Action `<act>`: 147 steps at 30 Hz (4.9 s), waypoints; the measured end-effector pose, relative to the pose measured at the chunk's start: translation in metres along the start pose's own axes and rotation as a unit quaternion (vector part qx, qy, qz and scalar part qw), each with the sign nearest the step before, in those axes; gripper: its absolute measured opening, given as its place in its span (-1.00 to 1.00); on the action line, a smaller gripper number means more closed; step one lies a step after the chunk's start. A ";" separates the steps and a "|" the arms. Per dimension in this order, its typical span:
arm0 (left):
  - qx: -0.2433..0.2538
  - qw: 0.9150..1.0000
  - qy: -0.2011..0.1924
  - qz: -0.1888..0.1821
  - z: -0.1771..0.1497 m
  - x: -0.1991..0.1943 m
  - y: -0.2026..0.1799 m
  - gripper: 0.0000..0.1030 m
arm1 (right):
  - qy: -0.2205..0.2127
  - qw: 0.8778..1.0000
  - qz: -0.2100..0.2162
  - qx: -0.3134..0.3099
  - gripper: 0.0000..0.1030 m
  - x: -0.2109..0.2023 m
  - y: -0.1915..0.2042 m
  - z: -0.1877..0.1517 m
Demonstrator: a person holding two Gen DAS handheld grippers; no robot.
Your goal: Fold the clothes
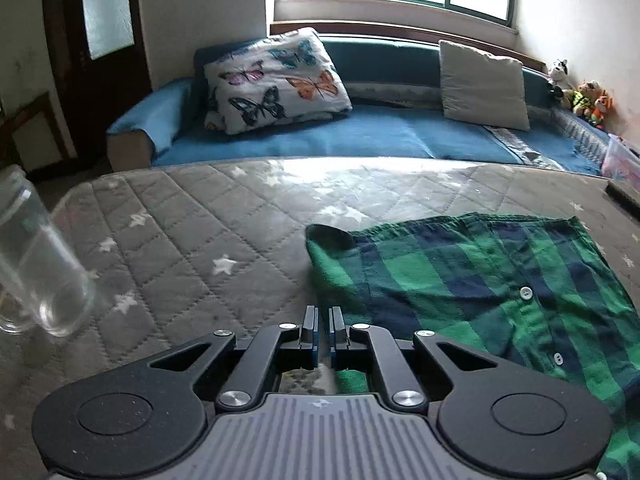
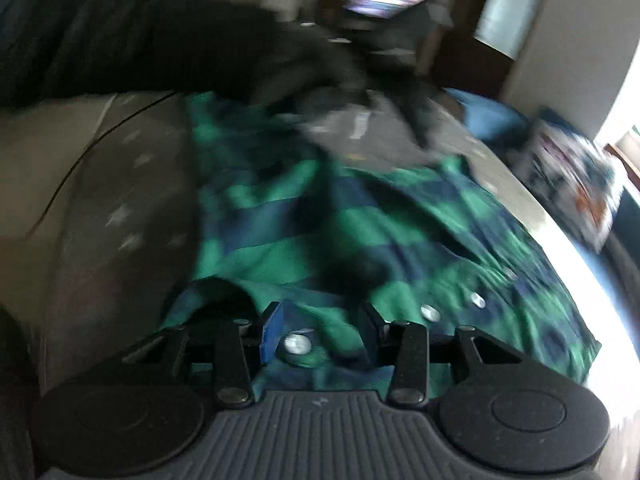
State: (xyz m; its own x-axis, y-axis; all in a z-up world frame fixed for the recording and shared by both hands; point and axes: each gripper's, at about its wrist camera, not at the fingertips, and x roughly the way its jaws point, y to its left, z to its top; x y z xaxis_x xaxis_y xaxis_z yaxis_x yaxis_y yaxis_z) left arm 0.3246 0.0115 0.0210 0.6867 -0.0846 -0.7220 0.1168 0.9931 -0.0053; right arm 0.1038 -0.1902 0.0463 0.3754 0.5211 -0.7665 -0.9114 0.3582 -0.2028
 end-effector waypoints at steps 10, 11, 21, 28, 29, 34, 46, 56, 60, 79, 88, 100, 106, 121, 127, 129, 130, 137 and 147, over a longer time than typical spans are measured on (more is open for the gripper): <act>0.044 0.999 0.016 -0.013 -0.016 0.024 -0.022 -0.90 | -0.021 0.991 0.003 -0.134 -0.40 0.022 0.040 0.001; 0.048 0.999 0.013 -0.010 -0.016 0.025 -0.023 -0.91 | -0.023 0.990 0.008 -0.136 -0.52 0.023 0.040 0.001; 0.067 0.997 -0.010 0.022 -0.018 0.032 -0.025 -0.96 | -0.026 0.987 0.061 -0.144 -0.96 0.012 0.050 -0.009; 0.054 0.998 -0.009 0.031 -0.016 0.033 -0.019 -0.96 | -0.026 0.990 0.077 -0.116 -0.95 0.008 0.063 -0.025; 0.053 0.998 -0.007 0.031 -0.016 0.032 -0.018 -0.96 | -0.028 0.990 0.076 -0.112 -0.92 0.006 0.062 -0.024; 0.045 0.998 -0.017 0.037 -0.020 0.008 -0.012 -0.92 | -0.052 0.993 0.086 -0.067 -0.69 -0.023 0.054 -0.023; 0.130 0.986 -0.051 -0.088 -0.104 -0.108 -0.063 -0.88 | -0.002 0.994 0.017 0.109 -0.59 -0.040 0.019 -0.063; 0.168 0.973 -0.046 -0.151 -0.161 -0.142 -0.111 -0.87 | -0.012 0.985 0.034 0.168 -0.50 -0.062 0.033 -0.089; 0.153 0.972 -0.055 -0.168 -0.155 -0.139 -0.125 -0.87 | -0.033 0.975 -0.038 0.215 -0.49 -0.081 0.002 -0.100; 0.230 0.923 0.007 -0.308 -0.188 -0.125 -0.206 -0.87 | -0.033 0.925 -0.143 0.350 -0.50 -0.029 -0.125 -0.136; 0.242 0.910 0.014 -0.337 -0.189 -0.135 -0.204 -0.88 | -0.001 0.949 -0.146 0.280 -0.49 -0.010 -0.113 -0.133; 0.154 0.947 -0.013 -0.283 -0.146 -0.111 -0.207 -0.88 | -0.010 0.951 -0.114 0.287 -0.30 -0.064 -0.048 -0.164; 0.183 0.934 0.011 -0.307 -0.162 -0.107 -0.235 -0.88 | -0.034 0.917 -0.190 0.349 -0.25 -0.101 -0.074 -0.189; 0.206 0.923 0.019 -0.325 -0.178 -0.111 -0.254 -0.81 | 0.041 0.792 -0.413 0.447 -0.23 -0.130 -0.131 -0.266; 0.203 0.923 0.019 -0.328 -0.180 -0.112 -0.254 -0.73 | 0.060 0.768 -0.429 0.472 -0.19 -0.136 -0.145 -0.287; 0.201 0.922 0.019 -0.330 -0.182 -0.114 -0.254 -0.68 | 0.062 0.766 -0.425 0.478 -0.14 -0.132 -0.147 -0.292; 0.199 0.922 0.019 -0.331 -0.183 -0.115 -0.254 -0.67 | 0.062 0.766 -0.422 0.481 -0.10 -0.130 -0.149 -0.294; 0.175 0.928 0.023 -0.328 -0.192 -0.127 -0.240 -0.60 | 0.058 0.764 -0.414 0.492 0.01 -0.131 -0.153 -0.297; 0.084 0.966 -0.025 -0.241 -0.192 -0.160 -0.159 -0.13 | -0.007 0.859 -0.299 0.416 0.29 -0.106 -0.112 -0.204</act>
State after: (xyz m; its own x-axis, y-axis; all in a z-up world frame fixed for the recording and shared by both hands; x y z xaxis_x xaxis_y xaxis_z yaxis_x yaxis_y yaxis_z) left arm 0.0587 -0.1178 0.0043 0.5569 -0.5427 -0.6287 0.5447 0.8101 -0.2167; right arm 0.1313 -0.4431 0.0260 0.7415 0.0581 -0.6685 -0.1202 0.9916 -0.0472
